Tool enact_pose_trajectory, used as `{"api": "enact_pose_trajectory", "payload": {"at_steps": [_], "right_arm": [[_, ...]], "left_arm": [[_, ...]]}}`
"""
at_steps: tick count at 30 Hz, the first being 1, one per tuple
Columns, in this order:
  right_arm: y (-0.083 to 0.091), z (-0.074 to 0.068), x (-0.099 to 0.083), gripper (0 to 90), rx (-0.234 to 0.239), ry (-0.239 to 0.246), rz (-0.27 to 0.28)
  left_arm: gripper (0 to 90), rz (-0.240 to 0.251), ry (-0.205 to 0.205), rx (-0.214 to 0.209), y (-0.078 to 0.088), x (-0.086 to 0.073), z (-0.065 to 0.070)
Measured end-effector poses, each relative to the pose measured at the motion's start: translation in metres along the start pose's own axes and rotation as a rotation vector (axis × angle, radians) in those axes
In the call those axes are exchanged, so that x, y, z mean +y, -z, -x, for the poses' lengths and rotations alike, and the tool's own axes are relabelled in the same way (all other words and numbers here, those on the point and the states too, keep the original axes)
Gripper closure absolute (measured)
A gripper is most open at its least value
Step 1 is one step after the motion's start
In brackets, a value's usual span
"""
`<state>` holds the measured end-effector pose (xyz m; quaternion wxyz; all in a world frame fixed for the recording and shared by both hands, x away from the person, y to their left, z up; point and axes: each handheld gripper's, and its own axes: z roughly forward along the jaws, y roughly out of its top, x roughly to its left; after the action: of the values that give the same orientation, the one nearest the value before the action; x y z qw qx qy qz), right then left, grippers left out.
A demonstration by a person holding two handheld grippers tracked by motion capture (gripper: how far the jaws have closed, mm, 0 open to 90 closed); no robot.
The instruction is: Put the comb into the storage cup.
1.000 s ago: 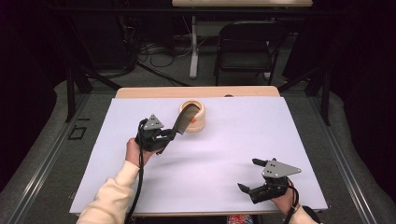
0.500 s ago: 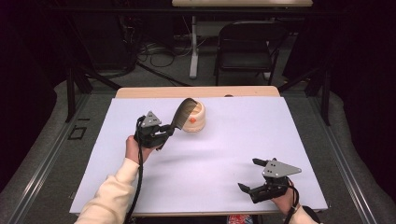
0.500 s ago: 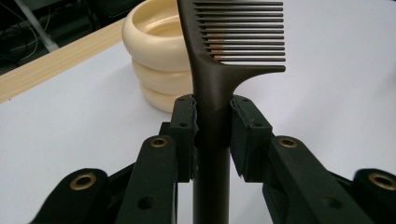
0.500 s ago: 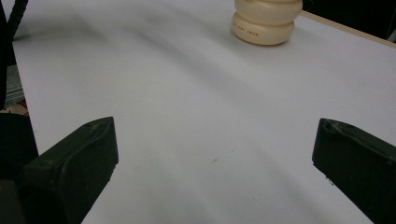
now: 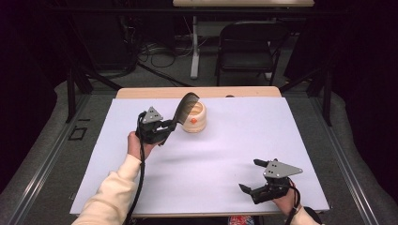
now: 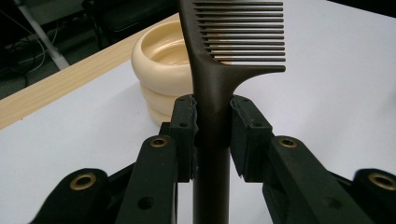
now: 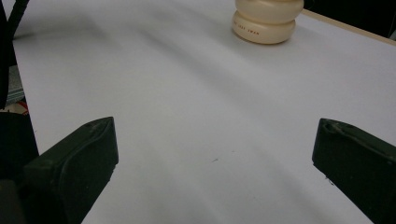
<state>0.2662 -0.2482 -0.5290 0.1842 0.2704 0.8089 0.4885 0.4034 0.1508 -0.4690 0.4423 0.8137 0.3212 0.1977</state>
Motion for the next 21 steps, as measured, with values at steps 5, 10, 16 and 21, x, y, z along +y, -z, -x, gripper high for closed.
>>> {"api": "enact_pose_trajectory", "payload": {"at_steps": [5,10,16,21], "right_arm": [[0.000,0.000,0.000,0.0,0.001,-0.001,0.000],[0.000,0.000,0.000,0.0,-0.003,-0.003,0.001],[0.000,0.000,0.000,0.0,-0.002,-0.003,0.001],[0.000,-0.001,0.000,0.0,-0.001,-0.004,0.003]], "left_arm": [[72.3,0.024,0.009,0.003,0.001,0.002,-0.002],[72.2,0.022,0.013,-0.001,-0.001,0.004,-0.005],[72.3,0.051,0.020,-0.001,-0.001,0.009,-0.006],[72.3,0.056,0.020,-0.002,-0.004,0.014,-0.007]]}}
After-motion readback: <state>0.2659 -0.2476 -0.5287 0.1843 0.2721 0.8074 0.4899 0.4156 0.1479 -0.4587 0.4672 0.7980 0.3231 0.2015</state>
